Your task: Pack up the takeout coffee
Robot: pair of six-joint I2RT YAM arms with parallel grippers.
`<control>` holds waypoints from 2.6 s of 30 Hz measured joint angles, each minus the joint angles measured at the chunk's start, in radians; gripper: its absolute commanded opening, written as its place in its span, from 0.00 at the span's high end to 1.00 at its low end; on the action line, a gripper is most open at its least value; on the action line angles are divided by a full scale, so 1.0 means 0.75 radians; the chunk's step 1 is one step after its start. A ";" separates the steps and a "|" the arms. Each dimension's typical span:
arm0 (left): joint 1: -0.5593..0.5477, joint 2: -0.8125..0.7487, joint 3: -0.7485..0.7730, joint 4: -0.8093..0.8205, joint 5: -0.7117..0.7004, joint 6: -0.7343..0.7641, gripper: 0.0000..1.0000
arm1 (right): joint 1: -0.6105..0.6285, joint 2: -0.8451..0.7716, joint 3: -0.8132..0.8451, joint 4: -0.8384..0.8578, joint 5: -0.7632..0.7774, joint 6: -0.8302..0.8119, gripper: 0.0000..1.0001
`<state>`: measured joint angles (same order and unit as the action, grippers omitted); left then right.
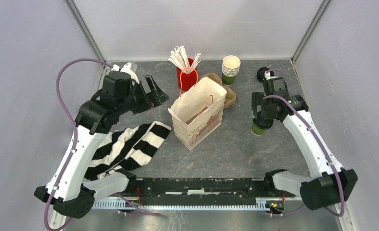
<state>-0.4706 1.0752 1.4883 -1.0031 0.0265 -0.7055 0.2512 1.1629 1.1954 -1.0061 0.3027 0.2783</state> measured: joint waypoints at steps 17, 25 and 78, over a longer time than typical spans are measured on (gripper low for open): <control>0.000 0.102 0.032 0.054 0.012 0.135 0.00 | -0.233 0.285 -0.018 0.089 -0.264 -0.239 0.02; 0.000 0.103 0.032 0.054 0.012 0.135 0.00 | -0.233 0.304 -0.018 0.105 -0.294 -0.266 0.06; 0.000 0.089 0.031 0.001 -0.033 0.134 0.00 | -0.233 0.282 -0.094 0.172 -0.334 -0.298 0.18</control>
<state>-0.4706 1.1419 1.5116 -1.0023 0.0021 -0.6048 0.0765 1.3743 1.1248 -0.8772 0.0521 0.0551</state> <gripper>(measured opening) 0.994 0.869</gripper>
